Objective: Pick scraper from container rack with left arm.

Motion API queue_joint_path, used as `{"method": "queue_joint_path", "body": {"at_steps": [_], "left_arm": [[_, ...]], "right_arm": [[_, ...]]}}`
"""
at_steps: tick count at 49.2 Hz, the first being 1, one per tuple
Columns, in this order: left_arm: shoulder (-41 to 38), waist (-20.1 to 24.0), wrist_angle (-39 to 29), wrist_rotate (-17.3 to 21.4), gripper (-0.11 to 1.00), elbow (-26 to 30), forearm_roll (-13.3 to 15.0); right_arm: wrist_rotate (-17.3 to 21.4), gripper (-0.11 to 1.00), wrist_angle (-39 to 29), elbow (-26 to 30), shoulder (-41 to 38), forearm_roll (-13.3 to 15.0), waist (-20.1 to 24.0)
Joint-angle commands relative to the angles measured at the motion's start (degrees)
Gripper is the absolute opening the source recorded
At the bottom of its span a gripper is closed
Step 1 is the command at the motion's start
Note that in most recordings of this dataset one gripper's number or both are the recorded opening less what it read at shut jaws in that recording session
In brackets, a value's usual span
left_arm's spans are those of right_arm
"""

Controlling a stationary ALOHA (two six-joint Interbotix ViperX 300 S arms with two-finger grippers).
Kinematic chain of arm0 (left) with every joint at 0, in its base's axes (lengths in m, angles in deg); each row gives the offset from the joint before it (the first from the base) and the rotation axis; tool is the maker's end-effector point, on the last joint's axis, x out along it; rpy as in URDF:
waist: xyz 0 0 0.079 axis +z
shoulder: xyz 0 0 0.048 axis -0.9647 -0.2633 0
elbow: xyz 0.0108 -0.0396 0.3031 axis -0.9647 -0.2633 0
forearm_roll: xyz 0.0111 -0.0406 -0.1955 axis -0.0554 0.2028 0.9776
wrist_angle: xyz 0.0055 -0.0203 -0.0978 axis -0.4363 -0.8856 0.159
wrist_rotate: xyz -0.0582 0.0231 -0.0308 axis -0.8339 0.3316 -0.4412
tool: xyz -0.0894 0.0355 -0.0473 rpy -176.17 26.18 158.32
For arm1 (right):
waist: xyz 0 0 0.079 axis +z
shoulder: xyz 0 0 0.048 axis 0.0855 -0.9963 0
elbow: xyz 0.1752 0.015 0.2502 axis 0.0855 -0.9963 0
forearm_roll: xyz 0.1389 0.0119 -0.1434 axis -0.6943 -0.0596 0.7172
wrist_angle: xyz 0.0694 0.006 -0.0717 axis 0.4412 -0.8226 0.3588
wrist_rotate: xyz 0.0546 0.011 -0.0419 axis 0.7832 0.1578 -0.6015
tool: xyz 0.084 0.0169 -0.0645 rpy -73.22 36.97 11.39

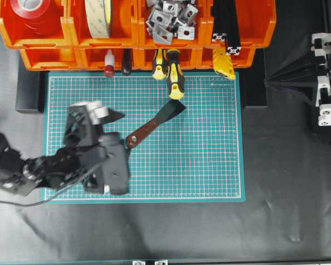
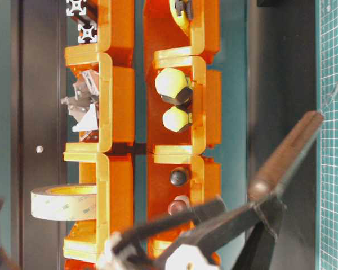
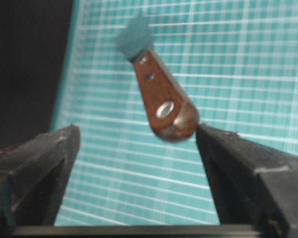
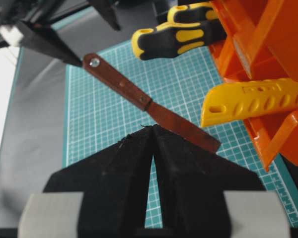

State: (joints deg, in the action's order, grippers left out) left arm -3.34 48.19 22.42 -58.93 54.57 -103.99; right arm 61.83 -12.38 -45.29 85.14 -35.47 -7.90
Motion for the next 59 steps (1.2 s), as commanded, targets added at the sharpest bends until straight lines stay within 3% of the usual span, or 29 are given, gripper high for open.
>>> {"method": "queue_joint_path", "body": {"at_steps": [1,6,10,15,36,53,59], "left_arm": [[2.3,-1.3,0.0,-7.6,0.89,-0.9,-0.2],[3.7,-1.6,1.1,-15.6,0.89,-2.8,-0.2],[4.9,-1.8,2.3,-19.8,0.89,-3.3,-0.1],[6.7,-2.4,2.3,-20.6,0.89,-4.0,-0.2],[26.2,-4.7,2.1,-9.6,0.89,-10.3,-0.4],[45.8,-4.7,3.3,-6.0,0.89,-16.6,-0.4],[51.8,-4.7,5.1,-2.3,0.88,-18.5,-0.3]], "right_arm": [[0.0,0.0,-0.7,1.5,0.1,-0.2,-0.2],[0.1,0.0,-2.6,1.6,0.9,-0.2,-0.6],[0.1,0.0,-4.0,1.9,1.8,-0.2,-1.1],[0.1,0.0,-5.0,2.3,2.5,-0.2,-1.4],[-0.1,0.0,-4.6,3.0,4.5,-0.2,-1.4],[-1.0,0.0,-1.4,3.5,5.3,0.8,0.8],[-1.1,0.0,-0.8,3.5,5.4,0.9,1.0]]}}
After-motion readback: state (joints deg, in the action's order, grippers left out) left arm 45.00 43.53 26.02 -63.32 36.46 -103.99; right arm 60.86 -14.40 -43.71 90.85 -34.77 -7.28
